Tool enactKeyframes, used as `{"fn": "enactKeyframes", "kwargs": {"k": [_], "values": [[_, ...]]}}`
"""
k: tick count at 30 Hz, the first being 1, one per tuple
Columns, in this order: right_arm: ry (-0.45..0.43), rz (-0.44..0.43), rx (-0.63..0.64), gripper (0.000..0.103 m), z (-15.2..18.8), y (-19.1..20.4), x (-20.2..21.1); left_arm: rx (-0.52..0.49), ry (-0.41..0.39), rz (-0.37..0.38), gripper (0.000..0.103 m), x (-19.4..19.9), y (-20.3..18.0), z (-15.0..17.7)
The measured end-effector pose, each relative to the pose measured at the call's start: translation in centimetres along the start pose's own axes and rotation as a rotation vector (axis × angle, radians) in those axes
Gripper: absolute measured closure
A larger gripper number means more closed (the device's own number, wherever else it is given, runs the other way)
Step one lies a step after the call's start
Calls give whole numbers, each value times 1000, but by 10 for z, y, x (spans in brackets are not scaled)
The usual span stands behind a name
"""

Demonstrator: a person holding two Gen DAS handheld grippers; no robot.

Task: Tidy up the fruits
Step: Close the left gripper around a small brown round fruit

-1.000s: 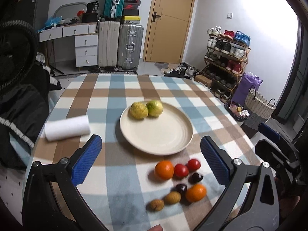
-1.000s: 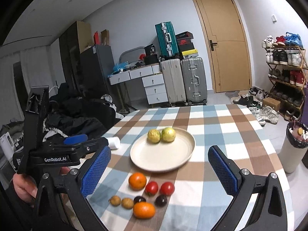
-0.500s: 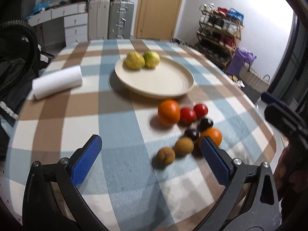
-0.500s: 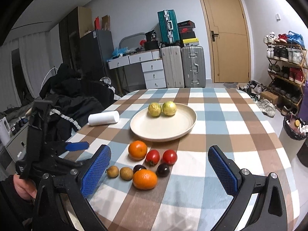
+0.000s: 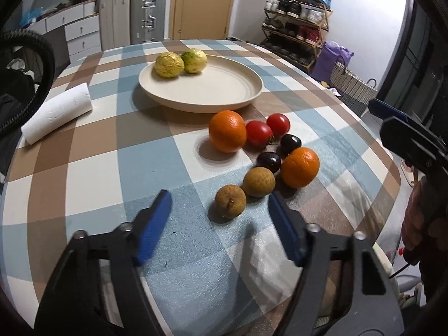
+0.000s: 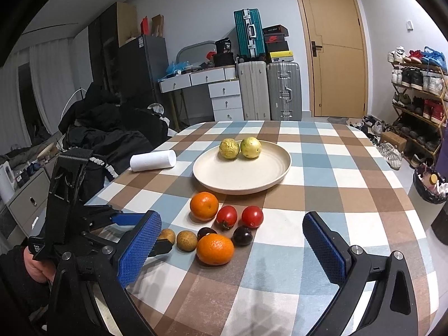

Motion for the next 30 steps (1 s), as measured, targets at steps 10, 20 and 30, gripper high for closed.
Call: {"fn": "enactKeyframes", "kwargs": {"k": [10,20,30], "values": [[11,1,-9,0,3,-1,-3,-12,19,56,72,-4,0,2],[18,0,-10,0,4,-2,-4,-21,17,76,81,-5,-1,2],[55,-53,-48,0,9,-4,-9,-5,-24,76,81,7,4,-4]]}}
Point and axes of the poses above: each gripper's, at about its wrist camera, not at the fingertips, and x roughly against the way its jaws point, y to its left, z to its underside, the point moved 5 cm from there along -x, roughly the way its jaws point, and after that the axes turned 1 degree about x, right-handed, at the moved point
